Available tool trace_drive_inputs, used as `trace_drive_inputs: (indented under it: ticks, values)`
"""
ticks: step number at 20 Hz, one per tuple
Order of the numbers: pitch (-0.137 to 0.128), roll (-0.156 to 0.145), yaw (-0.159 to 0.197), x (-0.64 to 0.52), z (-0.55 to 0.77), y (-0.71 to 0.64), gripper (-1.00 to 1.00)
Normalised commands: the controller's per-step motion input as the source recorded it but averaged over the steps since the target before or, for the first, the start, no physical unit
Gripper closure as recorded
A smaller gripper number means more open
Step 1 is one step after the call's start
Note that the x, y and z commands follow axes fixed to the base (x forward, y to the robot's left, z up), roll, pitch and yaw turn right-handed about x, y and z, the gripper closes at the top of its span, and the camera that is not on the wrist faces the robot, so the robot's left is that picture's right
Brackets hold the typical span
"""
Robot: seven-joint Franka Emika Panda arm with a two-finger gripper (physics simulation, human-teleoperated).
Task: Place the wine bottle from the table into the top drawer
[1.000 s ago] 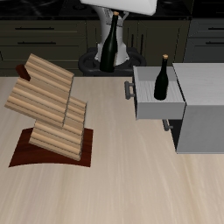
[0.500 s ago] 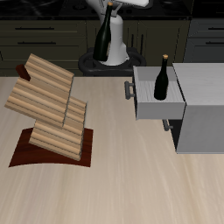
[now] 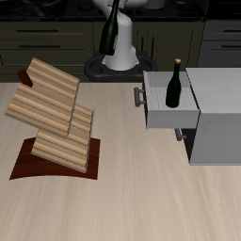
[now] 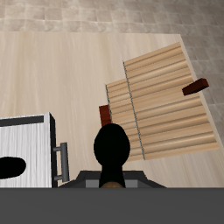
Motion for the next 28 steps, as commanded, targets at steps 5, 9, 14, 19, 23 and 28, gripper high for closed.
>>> trace_drive_inputs:
  ticks: [5,9,14,19,23,28]
  values:
    - [-0.005,0.017,0.009,-0.37,-0.05,0.09,1.00]
    - [-0.007,0.003,0.020,-0.27,-0.13,0.08,1.00]
    - [0.021,-0.005,0.008,-0.31,-0.16,0.06,1.00]
    - [-0.007,0.013,0.020,-0.22,-0.03,0.09,1.00]
    - [0.018,0.010,0.038,-0.31,-0.06,0.20,1.00]
    - [0.049,0.049,0.030,-0.19,-0.01,0.24,1.00]
